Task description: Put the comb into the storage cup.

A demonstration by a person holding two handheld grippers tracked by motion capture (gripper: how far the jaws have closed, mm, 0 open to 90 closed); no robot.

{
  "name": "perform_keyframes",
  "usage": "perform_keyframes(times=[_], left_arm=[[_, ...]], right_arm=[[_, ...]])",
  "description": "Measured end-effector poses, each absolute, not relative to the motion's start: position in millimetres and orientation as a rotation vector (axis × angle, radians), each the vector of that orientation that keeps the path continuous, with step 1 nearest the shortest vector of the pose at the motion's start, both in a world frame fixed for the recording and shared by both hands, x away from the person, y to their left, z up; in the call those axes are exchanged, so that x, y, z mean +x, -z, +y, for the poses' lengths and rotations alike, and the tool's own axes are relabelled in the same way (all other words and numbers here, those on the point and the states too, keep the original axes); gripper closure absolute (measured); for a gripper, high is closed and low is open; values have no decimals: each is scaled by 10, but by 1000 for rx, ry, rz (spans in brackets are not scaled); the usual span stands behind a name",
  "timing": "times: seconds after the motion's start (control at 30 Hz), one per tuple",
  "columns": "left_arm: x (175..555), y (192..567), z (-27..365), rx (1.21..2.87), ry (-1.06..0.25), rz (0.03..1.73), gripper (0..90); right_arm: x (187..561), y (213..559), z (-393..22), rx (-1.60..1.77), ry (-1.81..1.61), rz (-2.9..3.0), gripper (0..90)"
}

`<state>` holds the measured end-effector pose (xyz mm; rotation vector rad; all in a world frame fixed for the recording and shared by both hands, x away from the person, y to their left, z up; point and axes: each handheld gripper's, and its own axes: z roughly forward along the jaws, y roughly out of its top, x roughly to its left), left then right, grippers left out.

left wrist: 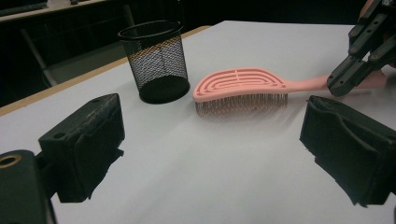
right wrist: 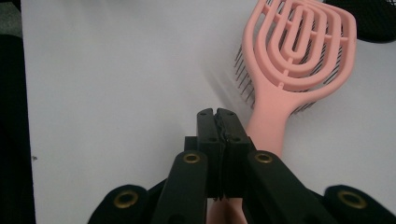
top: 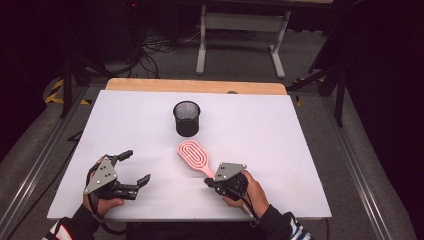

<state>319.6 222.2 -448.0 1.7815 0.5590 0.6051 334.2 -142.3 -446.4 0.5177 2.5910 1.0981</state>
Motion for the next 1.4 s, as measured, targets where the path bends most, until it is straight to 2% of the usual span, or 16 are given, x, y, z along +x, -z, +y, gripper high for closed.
perform_keyframes(times=[0.57, 0.83, 0.93, 0.97, 1.03, 1.07, 1.1, 1.13, 1.17, 1.3, 1.4], left_arm=[[3199, 4488, 2214, 1789, -595, 559, 73], [3200, 4488, 2216, 1782, -590, 560, 73], [3205, 4488, 2222, 1788, -585, 561, 73], [3207, 4489, 2224, 1789, -581, 558, 73], [3207, 4491, 2223, 1788, -579, 555, 73], [3205, 4492, 2228, 1785, -576, 553, 73], [3204, 4492, 2231, 1785, -574, 553, 73], [3204, 4492, 2231, 1785, -574, 553, 73], [3205, 4492, 2234, 1784, -574, 553, 73], [3203, 4494, 2234, 1786, -569, 555, 73], [3206, 4495, 2229, 1791, -570, 554, 73]], right_arm=[[3305, 4392, -1423, 519, -1145, 2564, 814], [3302, 4272, -1451, 559, -1184, 2514, 696], [3370, 4192, -1473, 642, -1164, 2483, 564], [3370, 4192, -1473, 642, -1164, 2483, 564], [3431, 4160, -1445, 704, -1136, 2494, 423], [3479, 4163, -1398, 744, -1072, 2522, 294], [3505, 4175, -1369, 771, -1032, 2531, 249], [3505, 4175, -1369, 771, -1032, 2531, 249], [3577, 4221, -1314, 832, -971, 2557, 182], [3674, 4290, -1225, 894, -886, 2588, 115], [3719, 4322, -1192, 907, -846, 2601, 108]])
